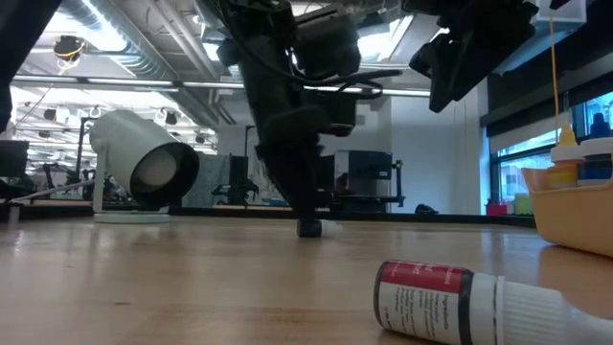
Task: Pick & Place food coloring
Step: Put the top small black food coloring bottle into the yellow bin
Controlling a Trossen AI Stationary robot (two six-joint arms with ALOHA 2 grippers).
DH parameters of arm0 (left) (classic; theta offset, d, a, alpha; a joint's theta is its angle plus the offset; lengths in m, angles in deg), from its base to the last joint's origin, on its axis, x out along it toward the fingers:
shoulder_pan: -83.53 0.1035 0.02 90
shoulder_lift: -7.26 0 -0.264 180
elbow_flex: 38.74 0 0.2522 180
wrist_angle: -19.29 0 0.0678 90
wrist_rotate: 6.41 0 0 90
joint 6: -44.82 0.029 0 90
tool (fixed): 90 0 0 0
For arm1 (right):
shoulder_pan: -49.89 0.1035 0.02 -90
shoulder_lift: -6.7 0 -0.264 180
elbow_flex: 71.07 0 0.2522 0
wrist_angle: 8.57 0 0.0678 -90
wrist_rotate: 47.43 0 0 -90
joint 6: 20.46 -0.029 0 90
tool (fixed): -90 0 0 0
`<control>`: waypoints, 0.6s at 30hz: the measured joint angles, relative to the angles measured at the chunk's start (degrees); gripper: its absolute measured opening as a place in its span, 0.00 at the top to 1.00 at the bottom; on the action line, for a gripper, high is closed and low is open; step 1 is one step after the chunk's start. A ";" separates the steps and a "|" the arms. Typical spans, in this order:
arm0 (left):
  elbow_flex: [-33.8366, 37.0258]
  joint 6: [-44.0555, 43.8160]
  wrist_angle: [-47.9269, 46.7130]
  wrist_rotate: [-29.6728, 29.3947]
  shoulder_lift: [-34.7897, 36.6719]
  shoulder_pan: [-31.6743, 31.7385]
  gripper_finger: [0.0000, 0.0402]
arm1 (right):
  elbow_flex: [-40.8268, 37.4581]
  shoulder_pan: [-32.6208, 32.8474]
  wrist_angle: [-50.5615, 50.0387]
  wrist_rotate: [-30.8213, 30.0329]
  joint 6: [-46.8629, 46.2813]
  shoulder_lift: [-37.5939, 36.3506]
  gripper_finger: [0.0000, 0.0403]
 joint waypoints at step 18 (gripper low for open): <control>26.43 -0.31 22.57 -12.08 32.96 -8.46 0.57 | 0.00 0.02 16.59 0.02 12.31 -0.03 0.61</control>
